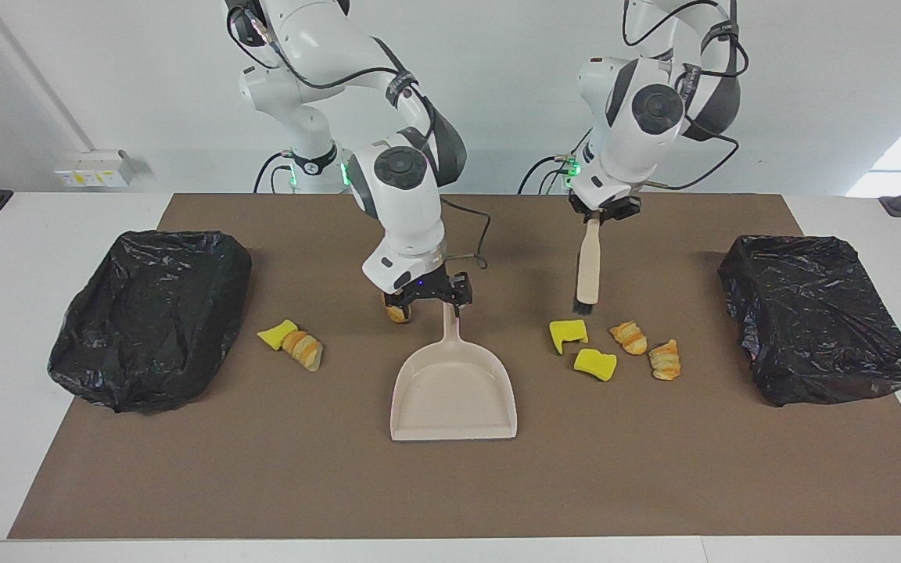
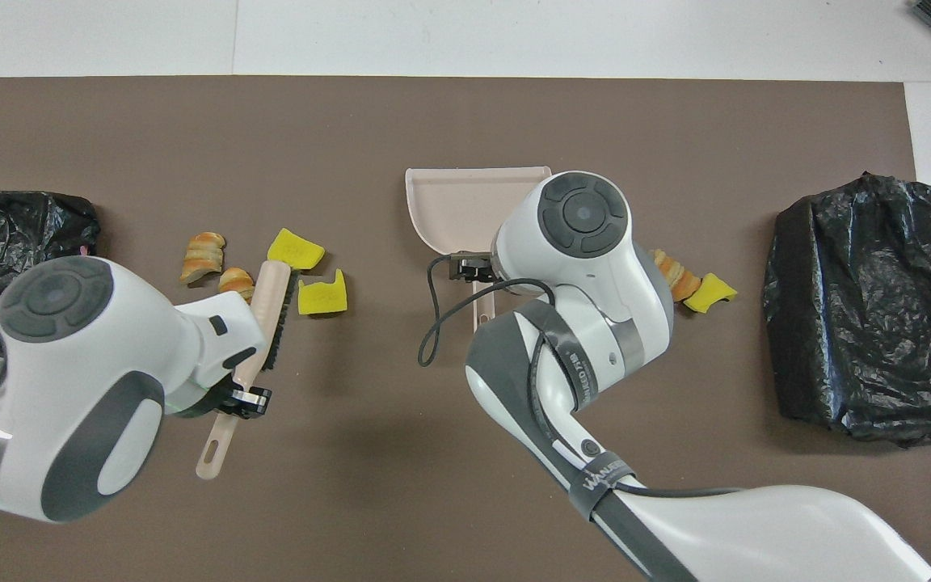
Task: Sweep and dump trash in bin
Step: 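Lift the brush with the left gripper while the right gripper positions the dustpan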
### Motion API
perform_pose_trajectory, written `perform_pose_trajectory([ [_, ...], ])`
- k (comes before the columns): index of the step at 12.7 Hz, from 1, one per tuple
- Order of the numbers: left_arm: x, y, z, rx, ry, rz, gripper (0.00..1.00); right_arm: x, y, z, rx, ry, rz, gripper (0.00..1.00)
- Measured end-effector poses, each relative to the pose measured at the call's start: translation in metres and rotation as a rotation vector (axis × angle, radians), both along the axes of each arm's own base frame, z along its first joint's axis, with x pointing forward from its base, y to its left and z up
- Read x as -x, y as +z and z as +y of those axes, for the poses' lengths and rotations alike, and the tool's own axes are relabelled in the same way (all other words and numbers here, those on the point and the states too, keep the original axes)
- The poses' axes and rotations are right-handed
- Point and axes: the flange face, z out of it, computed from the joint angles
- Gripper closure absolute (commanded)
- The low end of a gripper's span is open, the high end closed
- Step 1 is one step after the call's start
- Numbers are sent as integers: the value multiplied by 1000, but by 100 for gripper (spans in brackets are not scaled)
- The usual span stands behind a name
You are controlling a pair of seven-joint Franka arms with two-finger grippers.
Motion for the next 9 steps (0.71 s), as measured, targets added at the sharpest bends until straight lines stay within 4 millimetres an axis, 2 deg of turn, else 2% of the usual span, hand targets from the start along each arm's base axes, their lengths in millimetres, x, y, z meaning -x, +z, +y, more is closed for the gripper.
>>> perform_pose_trajectory([
  [2, -40, -10, 61, -18, -2, -73, 100, 21, -21, 21, 9, 29, 5, 0],
  [3, -58, -18, 87, -53, -26, -88, 100, 26, -31, 24, 9, 38, -2, 0],
  [5, -89, -36, 120, -90, -49, -103, 100, 29, -42, 21, 11, 37, -9, 26],
  [6, -100, -45, 128, -104, -65, -104, 100, 27, -43, 17, 17, 35, -11, 40],
  [8, -110, -64, 130, -122, -88, -99, 100, 24, -43, 13, 35, 42, -23, 65],
  [9, -111, -70, 128, -124, -93, -90, 100, 24, -43, 12, 37, 43, -25, 85],
])
